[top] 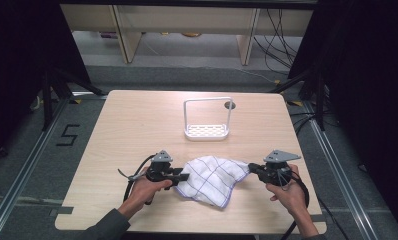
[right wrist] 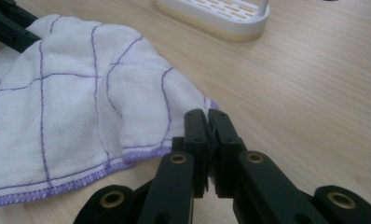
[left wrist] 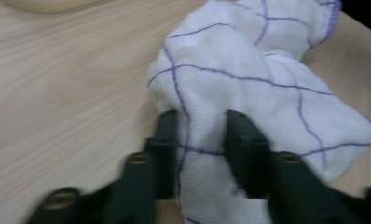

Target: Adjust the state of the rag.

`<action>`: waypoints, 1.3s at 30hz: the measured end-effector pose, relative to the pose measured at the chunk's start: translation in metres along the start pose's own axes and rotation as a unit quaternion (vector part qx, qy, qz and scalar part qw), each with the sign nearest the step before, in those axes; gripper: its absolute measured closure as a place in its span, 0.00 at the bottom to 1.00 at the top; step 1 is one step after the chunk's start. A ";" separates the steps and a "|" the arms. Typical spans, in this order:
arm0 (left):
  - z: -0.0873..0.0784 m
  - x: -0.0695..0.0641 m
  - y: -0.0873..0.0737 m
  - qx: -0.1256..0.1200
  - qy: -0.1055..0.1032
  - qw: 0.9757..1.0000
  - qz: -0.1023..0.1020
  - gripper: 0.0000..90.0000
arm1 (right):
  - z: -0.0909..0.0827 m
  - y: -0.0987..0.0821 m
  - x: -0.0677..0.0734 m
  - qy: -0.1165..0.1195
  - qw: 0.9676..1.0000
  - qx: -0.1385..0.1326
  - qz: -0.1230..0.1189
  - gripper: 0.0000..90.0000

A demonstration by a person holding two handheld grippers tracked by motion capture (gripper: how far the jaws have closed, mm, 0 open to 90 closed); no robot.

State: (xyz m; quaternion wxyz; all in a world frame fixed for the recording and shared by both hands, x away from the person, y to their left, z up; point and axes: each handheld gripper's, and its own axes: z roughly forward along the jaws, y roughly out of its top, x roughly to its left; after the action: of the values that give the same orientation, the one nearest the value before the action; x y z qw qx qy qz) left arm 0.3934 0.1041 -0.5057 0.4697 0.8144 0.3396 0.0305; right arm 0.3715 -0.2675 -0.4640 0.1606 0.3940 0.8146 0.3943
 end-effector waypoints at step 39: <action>0.001 0.044 0.049 0.046 0.068 0.997 0.010 0.41 | -0.011 -0.028 0.014 -0.041 0.994 0.035 0.094 0.47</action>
State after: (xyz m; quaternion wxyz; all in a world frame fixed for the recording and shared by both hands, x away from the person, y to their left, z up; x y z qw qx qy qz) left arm 0.4531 0.1124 -0.4800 0.4074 0.8343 0.3636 0.0755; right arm 0.3418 -0.2727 -0.4774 0.1422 0.4901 0.7799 0.3625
